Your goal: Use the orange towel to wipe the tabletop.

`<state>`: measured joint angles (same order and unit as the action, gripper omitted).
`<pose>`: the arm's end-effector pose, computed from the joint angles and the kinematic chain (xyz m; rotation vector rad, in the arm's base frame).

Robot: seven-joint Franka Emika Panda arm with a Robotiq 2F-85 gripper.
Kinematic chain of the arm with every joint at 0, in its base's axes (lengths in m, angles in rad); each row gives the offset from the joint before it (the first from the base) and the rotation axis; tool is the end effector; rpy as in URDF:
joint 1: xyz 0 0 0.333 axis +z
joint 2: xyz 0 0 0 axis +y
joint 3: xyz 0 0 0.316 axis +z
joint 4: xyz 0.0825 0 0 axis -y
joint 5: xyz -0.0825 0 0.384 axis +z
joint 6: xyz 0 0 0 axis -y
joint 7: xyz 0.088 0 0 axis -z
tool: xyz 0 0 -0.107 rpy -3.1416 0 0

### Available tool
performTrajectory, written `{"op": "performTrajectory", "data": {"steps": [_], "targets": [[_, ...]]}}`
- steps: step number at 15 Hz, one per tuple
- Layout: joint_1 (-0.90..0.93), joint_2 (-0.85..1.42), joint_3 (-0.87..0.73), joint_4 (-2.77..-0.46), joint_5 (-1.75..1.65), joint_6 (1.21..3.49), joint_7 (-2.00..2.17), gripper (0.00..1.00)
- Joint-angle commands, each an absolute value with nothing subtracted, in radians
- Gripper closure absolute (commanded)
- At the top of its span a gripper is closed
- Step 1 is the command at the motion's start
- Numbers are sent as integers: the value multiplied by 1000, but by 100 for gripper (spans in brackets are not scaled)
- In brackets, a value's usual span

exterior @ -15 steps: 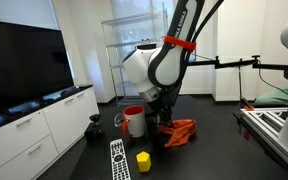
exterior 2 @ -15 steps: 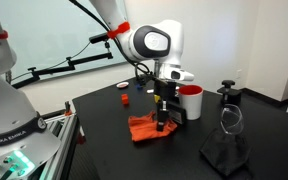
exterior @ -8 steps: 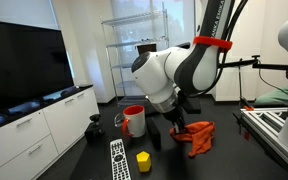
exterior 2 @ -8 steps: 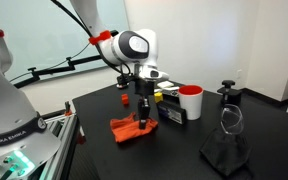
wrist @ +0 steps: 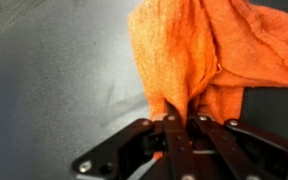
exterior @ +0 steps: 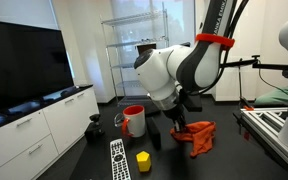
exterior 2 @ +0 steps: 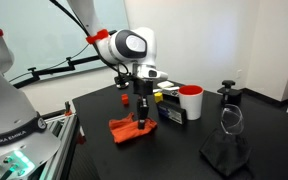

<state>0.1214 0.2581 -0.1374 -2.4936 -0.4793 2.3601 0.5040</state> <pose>0.4248 -0.0168 0.1630 2.7223 -0.1529 -0.4199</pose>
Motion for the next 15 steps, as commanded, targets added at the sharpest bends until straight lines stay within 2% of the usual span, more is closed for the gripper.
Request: {"op": "performTrajectory", "data": {"steps": [1, 9, 15], "targets": [[58, 263, -146, -2430, -418, 2353, 462, 98], [8, 348, -174, -2311, -367, 2347, 486, 98], [51, 332, -165, -2371, -398, 2363, 492, 98]]}}
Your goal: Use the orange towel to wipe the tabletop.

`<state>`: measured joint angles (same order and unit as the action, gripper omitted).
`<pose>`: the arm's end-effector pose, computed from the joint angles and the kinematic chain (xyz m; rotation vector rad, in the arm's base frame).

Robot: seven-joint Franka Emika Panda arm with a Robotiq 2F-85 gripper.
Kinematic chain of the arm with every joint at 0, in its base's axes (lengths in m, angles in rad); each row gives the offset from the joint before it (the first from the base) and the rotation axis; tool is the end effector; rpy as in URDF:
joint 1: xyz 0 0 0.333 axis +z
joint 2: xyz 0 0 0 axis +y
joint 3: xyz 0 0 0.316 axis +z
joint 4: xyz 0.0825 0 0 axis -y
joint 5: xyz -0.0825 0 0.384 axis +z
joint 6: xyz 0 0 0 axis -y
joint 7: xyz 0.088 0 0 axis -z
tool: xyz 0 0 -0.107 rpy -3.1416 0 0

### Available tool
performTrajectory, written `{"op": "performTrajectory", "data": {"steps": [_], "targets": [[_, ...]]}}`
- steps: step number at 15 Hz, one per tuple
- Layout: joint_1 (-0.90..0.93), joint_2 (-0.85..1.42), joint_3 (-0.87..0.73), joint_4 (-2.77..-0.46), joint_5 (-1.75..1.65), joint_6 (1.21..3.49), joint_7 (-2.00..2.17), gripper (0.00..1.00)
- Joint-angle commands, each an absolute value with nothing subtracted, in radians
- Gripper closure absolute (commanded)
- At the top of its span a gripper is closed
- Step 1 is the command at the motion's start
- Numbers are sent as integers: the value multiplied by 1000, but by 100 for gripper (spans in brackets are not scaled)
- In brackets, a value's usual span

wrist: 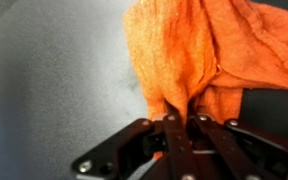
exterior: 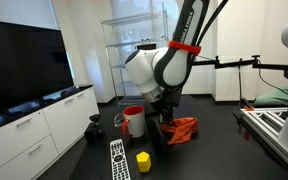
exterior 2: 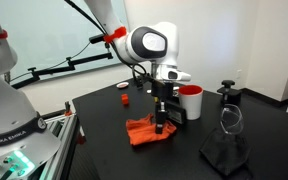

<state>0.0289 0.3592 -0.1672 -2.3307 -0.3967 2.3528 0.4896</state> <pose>0.4737 -0.0763 0.1635 2.7399 -0.4109 -0.3930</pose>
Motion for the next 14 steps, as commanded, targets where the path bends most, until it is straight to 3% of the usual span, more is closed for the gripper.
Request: {"op": "performTrajectory", "data": {"steps": [1, 14], "targets": [[60, 324, -164, -2385, -406, 2365, 493, 98], [123, 222, -133, -2564, -563, 2383, 518, 98]]}}
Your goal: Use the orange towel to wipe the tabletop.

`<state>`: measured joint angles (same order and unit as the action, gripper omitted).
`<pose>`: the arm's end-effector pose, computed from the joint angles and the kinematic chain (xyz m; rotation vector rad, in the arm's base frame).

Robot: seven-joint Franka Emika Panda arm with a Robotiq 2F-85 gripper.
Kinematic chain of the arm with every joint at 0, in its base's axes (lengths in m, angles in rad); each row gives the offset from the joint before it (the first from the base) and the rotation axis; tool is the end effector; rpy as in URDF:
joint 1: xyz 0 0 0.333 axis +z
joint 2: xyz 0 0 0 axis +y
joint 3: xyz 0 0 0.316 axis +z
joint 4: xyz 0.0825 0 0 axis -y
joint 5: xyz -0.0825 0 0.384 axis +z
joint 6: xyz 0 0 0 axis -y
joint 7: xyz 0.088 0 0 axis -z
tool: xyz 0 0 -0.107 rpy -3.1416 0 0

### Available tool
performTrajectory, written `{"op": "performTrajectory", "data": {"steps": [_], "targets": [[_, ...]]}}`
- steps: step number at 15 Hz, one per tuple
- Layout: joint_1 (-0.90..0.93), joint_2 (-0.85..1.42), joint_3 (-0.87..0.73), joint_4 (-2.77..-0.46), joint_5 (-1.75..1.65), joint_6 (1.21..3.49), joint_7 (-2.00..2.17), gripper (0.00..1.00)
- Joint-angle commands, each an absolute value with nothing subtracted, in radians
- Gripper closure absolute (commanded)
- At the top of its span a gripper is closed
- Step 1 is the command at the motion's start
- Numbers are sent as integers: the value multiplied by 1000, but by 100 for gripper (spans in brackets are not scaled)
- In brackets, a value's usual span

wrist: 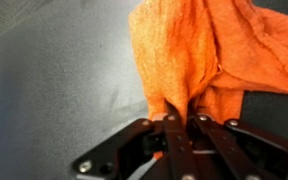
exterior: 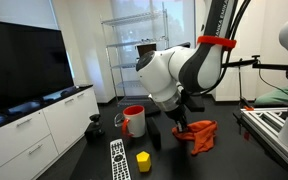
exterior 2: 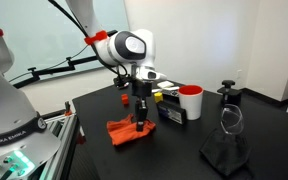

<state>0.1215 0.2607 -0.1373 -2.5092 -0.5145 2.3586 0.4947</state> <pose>0.4172 -0.0173 0.1579 2.7035 -0.0936 -0.4390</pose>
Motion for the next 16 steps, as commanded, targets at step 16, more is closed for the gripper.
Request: {"op": "performTrajectory", "data": {"steps": [16], "targets": [[56, 275, -134, -2456, -496, 2376, 507, 98]]}}
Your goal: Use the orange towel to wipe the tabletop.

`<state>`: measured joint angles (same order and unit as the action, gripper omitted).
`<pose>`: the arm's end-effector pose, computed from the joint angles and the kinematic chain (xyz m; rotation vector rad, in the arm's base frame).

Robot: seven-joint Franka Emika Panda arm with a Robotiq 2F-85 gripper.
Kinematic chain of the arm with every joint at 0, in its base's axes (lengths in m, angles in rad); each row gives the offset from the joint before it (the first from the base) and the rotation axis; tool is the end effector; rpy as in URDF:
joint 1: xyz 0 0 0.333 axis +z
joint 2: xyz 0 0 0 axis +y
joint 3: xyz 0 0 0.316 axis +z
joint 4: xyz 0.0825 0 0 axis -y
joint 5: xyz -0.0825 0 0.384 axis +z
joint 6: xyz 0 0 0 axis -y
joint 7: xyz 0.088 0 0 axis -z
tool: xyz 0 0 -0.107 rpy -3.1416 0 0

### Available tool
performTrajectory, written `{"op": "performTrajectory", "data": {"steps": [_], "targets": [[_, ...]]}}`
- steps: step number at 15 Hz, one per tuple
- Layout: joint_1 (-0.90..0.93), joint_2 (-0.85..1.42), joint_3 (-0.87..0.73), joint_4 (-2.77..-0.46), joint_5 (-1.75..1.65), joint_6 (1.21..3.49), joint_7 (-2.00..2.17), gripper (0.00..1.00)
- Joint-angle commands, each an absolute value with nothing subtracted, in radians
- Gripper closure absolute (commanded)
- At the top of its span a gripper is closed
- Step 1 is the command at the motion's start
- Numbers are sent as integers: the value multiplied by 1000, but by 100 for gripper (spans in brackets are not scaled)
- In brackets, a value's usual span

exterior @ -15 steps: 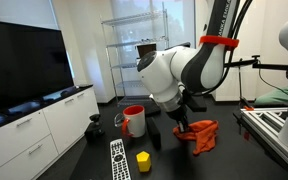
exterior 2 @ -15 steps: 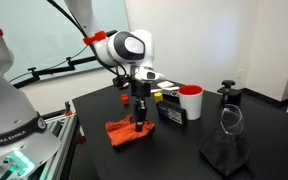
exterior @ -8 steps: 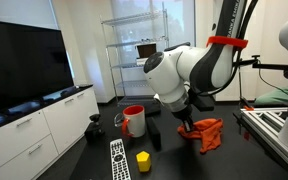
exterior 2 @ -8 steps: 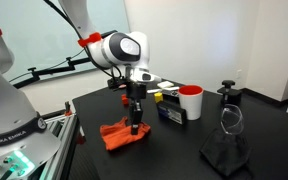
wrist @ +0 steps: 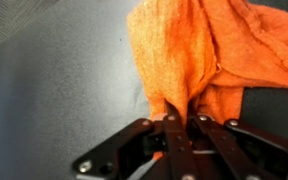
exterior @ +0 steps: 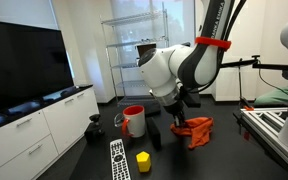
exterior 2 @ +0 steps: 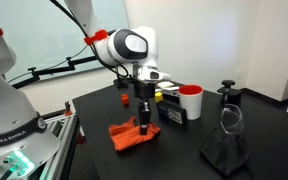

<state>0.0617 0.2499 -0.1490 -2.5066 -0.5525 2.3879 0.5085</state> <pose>0.4217 -0.0460 0.1643 2.7080 -0.1631 -0.3927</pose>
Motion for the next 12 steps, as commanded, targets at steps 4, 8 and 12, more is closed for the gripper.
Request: {"op": "performTrajectory", "data": {"steps": [4, 8, 12], "targets": [[80, 322, -115, -2406, -440, 2369, 513, 98], [109, 315, -98, -2417, -432, 2364, 525, 98], [134, 283, -87, -2465, -456, 2367, 528, 98]]}}
